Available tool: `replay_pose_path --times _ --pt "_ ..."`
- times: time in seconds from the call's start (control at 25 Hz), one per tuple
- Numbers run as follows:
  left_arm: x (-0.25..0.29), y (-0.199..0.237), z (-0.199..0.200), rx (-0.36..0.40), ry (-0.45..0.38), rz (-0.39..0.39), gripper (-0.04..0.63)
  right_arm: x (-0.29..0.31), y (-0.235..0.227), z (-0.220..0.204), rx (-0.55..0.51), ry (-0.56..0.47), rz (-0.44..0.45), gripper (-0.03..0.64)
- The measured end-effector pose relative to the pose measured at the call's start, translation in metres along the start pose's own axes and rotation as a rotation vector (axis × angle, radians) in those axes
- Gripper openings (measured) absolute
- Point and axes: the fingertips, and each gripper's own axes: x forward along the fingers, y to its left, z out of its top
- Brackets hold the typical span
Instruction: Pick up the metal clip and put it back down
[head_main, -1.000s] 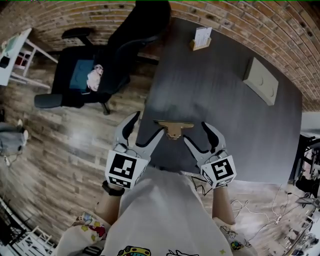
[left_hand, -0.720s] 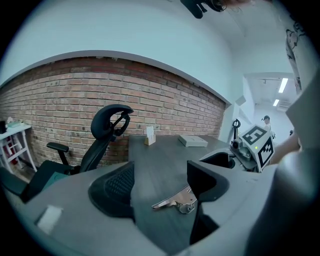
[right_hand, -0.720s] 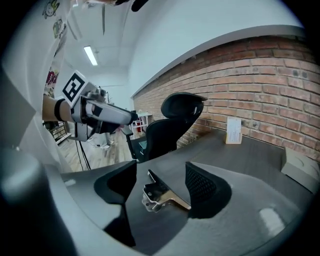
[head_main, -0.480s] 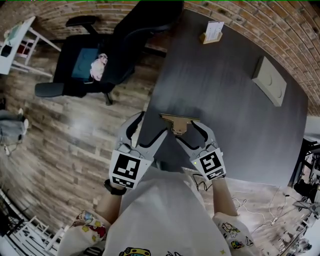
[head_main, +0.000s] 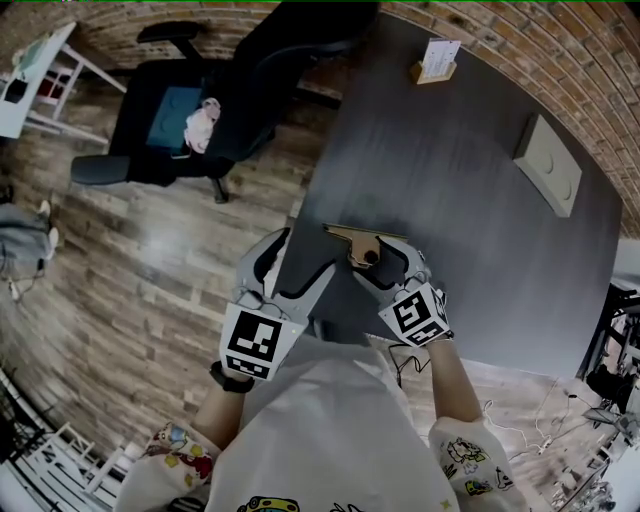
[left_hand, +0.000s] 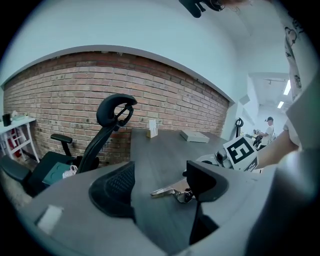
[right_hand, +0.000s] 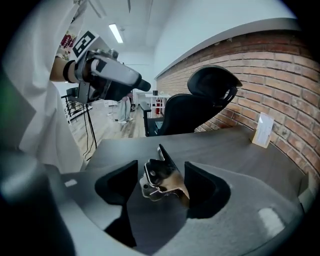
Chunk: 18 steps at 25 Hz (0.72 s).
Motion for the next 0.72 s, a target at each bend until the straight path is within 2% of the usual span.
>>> replay_pose_path --times 0.72 --pt "0.004 -0.004 -0.018 -0.024 0.03 -0.013 0.324 0.023 0.002 -0.015 -0.156 0.054 0.065 0.244"
